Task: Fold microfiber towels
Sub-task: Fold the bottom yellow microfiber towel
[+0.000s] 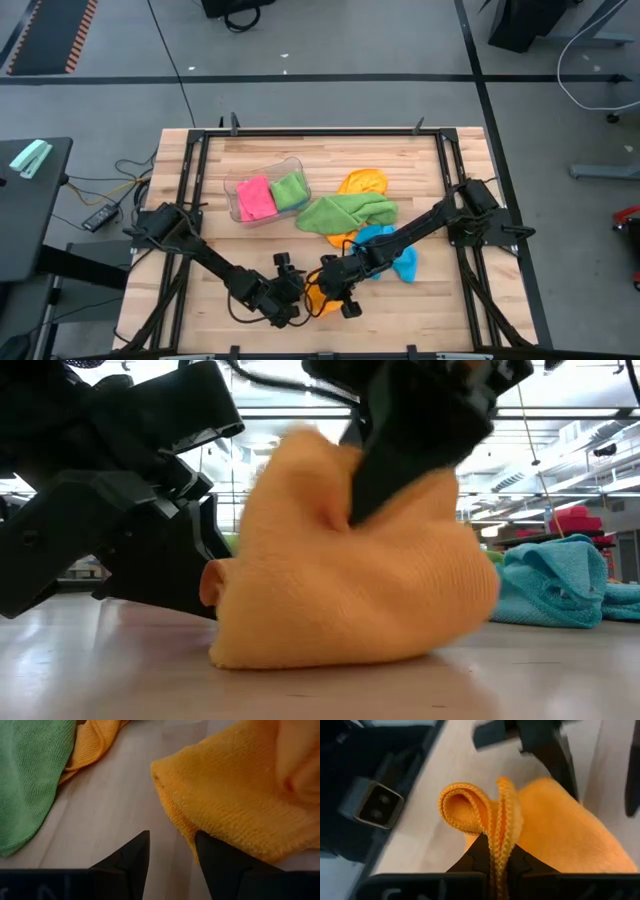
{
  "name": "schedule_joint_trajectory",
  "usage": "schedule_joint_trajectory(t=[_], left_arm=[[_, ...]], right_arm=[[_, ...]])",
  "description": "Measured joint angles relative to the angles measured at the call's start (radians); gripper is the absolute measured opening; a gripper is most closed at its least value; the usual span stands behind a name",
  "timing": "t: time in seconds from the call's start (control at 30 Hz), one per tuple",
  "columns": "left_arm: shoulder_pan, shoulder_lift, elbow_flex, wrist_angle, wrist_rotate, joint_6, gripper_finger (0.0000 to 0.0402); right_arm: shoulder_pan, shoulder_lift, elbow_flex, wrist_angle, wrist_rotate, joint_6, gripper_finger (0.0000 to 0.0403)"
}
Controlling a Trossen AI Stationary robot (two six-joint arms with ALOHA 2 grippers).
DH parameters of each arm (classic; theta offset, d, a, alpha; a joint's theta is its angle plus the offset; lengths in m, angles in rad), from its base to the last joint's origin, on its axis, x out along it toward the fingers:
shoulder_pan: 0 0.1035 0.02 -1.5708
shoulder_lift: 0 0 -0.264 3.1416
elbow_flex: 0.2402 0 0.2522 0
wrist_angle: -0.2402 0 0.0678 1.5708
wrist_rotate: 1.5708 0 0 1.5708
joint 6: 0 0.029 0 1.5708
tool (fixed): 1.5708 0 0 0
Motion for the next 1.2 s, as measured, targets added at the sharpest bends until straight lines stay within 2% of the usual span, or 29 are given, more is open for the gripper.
schedule_joint_trajectory(t=[0.3, 0.83, 1.2], left_arm=[[0.000, 0.000, 0.000, -0.004, -0.003, 0.012, 0.0172], [-0.006, 0.000, 0.000, -0.003, -0.005, 0.016, 0.0172], [-0.006, 0.000, 0.000, -0.003, -0.005, 0.017, 0.0172]], right_arm=[[-0.002, 0.023, 0.001, 0.068, 0.008, -0.044, 0.0038], [-0.003, 0.031, 0.000, 0.097, 0.171, -0.089, 0.0161], [-0.008, 0.031, 0.000, 0.131, 0.240, -0.164, 0.0174]])
